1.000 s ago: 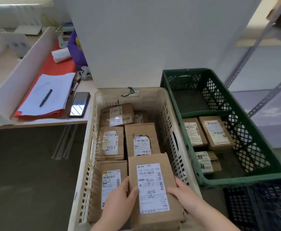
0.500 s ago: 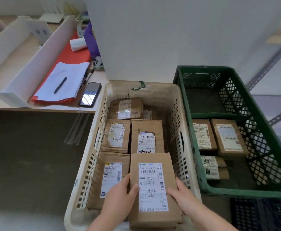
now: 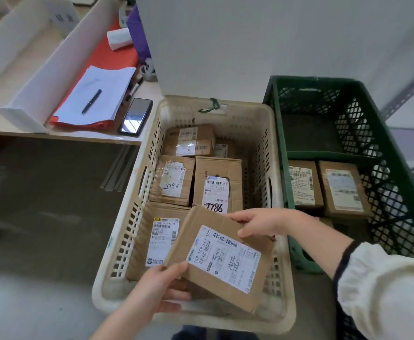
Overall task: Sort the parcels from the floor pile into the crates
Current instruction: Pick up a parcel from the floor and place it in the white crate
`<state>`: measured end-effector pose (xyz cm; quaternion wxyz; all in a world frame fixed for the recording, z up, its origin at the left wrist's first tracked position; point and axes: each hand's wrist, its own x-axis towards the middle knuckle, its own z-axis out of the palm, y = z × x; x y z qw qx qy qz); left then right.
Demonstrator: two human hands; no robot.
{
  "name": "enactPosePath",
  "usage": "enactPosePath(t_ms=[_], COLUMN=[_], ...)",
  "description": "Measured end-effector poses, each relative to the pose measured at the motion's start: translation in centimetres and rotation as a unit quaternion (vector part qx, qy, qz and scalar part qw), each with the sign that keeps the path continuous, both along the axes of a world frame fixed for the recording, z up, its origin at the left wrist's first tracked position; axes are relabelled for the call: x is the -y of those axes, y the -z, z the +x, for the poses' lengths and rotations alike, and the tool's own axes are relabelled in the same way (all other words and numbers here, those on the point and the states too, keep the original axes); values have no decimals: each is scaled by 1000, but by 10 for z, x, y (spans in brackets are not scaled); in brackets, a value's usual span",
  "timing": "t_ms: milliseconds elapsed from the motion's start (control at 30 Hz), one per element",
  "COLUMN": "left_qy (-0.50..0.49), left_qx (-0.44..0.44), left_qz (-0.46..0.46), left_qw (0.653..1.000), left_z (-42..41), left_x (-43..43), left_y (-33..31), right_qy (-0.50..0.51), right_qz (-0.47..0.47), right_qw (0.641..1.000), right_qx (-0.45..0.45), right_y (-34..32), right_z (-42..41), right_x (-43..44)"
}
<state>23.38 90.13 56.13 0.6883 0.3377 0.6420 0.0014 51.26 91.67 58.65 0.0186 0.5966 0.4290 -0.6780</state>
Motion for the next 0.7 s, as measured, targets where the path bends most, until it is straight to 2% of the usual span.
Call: enactPosePath(t_ms=[67,133,200,267,333,433,567,700], left_qy=[109,259,358,359,316,286,292,272], left_qx=[-46,-53,-51,-48,5,73,59,23], left_qz=[21,34,52,94,112,47,59,79], left_qw=[993,964,931,928,942,954,953,959], left_z=[-19,-34,-42,-42,-32,-9,13,21], left_x=[-15,-28,-38,-46,-52,-53,-45,-41], left_y=[1,2,3,6,8,12,30,52], right_qy=[-16,-6,4,-26,-68,-106,-120,-88], right_qz=[-10,-21,-31,-31,-20,18,57,74], right_qw=[1000,1000,999,998,997,994,986,987], right_qx=[-10,-18,-34,-40,-30,16,96,117], right_y=[8,15,19,20,19,19,24,45], right_z=[-3,-5,-8,-12,-17,-19,-12,-19], right_x=[4,10,13,15,15,14,19,28])
